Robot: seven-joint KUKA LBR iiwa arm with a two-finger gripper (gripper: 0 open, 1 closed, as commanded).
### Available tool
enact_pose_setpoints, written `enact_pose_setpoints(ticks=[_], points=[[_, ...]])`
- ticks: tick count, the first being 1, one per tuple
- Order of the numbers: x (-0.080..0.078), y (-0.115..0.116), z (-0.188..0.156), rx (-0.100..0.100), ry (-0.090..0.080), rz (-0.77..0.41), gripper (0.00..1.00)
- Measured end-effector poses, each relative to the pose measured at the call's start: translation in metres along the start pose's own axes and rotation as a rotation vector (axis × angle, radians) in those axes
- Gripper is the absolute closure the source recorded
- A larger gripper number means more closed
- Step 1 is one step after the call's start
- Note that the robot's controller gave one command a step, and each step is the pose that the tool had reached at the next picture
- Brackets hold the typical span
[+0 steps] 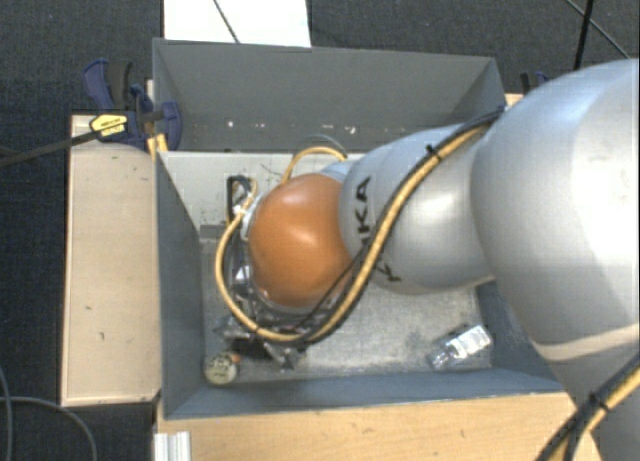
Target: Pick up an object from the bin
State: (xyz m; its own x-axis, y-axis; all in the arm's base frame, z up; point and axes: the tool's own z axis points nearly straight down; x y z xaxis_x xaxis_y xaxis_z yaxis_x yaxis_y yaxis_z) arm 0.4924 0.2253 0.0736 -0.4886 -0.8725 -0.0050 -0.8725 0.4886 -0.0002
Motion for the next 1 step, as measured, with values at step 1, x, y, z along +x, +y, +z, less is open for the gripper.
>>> enact_pose_setpoints(ticks=[1], points=[[-0.0076, -0.0186, -0.1268, 0.006, -0.004, -0.013, 1.0]])
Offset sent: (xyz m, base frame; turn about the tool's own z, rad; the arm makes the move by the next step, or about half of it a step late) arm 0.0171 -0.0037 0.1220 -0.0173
